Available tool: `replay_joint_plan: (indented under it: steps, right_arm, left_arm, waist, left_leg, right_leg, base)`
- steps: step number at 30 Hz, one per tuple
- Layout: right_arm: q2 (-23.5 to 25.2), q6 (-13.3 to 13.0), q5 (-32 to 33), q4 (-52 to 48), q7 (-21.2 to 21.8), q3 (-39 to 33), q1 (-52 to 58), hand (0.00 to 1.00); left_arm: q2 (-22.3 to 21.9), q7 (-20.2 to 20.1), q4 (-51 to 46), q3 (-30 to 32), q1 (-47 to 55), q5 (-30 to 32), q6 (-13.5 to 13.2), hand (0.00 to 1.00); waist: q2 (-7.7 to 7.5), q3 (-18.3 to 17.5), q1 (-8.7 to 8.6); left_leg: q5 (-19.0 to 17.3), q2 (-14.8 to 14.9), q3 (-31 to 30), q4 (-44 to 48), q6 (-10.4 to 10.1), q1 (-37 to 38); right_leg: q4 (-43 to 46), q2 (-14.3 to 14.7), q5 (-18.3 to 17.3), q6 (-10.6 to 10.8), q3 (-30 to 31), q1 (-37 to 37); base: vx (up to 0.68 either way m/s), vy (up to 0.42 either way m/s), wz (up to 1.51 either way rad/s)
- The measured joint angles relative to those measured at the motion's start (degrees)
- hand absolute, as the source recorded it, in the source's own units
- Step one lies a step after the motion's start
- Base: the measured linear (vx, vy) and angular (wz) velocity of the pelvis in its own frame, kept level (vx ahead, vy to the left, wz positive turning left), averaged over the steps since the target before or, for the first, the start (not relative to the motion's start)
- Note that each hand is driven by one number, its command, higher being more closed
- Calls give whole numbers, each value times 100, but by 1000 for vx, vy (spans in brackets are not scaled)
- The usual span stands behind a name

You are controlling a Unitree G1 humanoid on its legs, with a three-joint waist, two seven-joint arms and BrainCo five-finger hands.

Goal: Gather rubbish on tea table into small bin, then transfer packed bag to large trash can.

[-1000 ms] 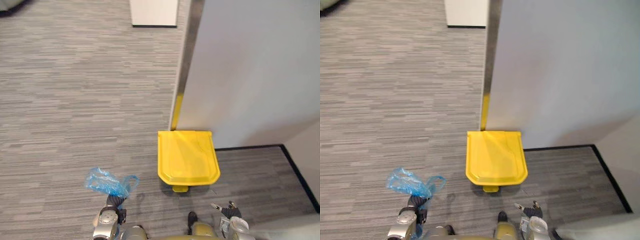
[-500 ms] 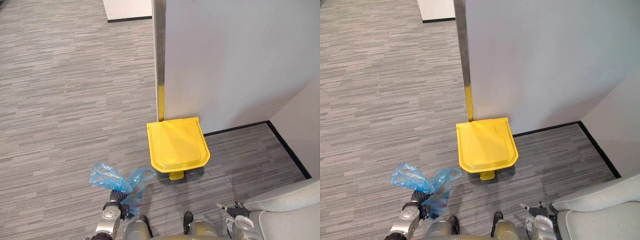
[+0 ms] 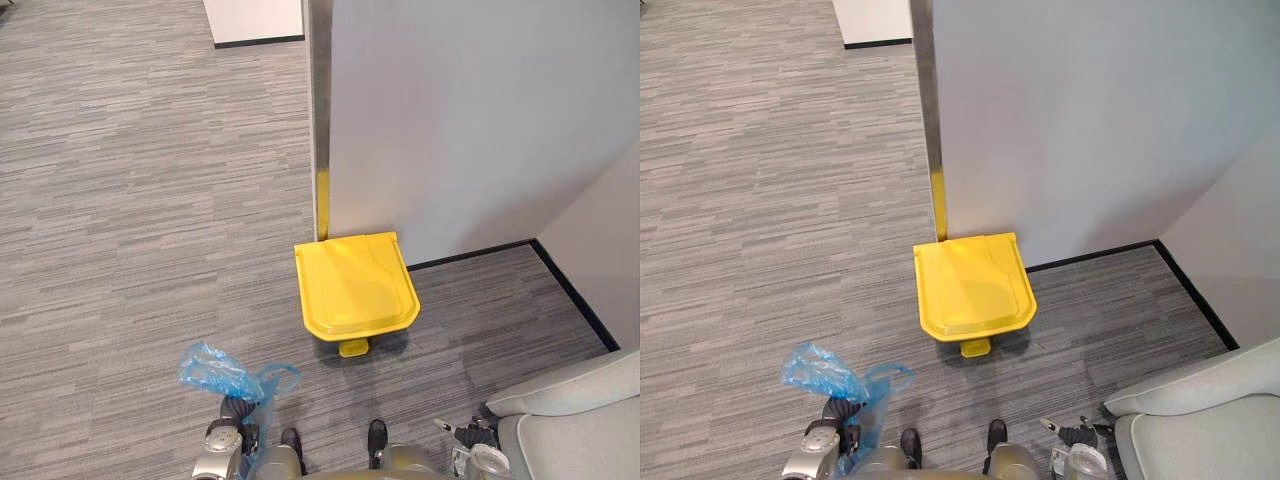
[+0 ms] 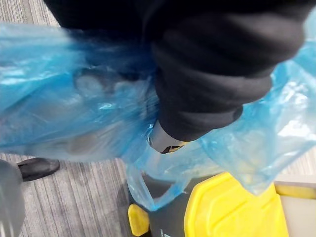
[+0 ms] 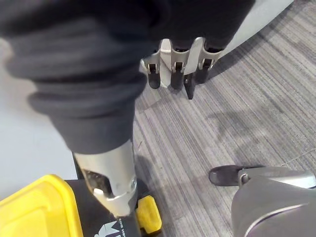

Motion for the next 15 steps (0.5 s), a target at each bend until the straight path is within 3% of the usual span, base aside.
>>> replay_joint_plan:
  steps: [4, 8, 11, 13, 15]
  right_arm:
    - [-12, -1, -3, 0, 0, 6, -113, 0]
    - [-20, -5, -12, -36, 1, 32, -244, 0]
    - [2, 1, -47, -244, 1, 58, -180, 0]
    - [62, 10, -45, -435, 3, 59, -22, 0]
    - [140, 22, -45, -449, 4, 63, 77, 0]
  left_arm:
    - [39, 0, 0, 9, -26, -1, -3, 100]
    - [79, 4, -34, 27, -162, -3, -51, 100]
    - [63, 2, -84, 13, -145, -4, -89, 100]
    - [11, 4, -122, 25, -107, -3, -82, 100]
    - [-25, 11, -118, 32, -107, -4, -58, 100]
  waist:
    - [0, 0, 9]
    - [33, 20, 10]
    - [23, 43, 11]
    - [49, 200, -2]
    - [46, 226, 23]
  left_leg:
    - [-129, -1, -4, 194, 130, 0]
    - [-627, 52, -1, 782, 191, -69]
    - [-1164, 59, 3, 1477, 310, -215]
    - [-1621, -29, -84, 1973, 527, -40]
    - [-1832, -40, -129, 2215, 576, 56]
  right_leg:
    - [-6, 54, 6, 1, 156, 42]
    - [309, 21, -166, 81, 282, 2]
    - [1717, -123, -751, 193, 347, -505]
    - [3673, -276, -967, 236, 220, -1263]
    - [3981, -258, -1183, 142, 148, -1557]
  base:
    - [145, 24, -25]
    - [54, 61, -24]
    - [-37, 119, -8]
    - [12, 96, 9]
    - [107, 40, 17]
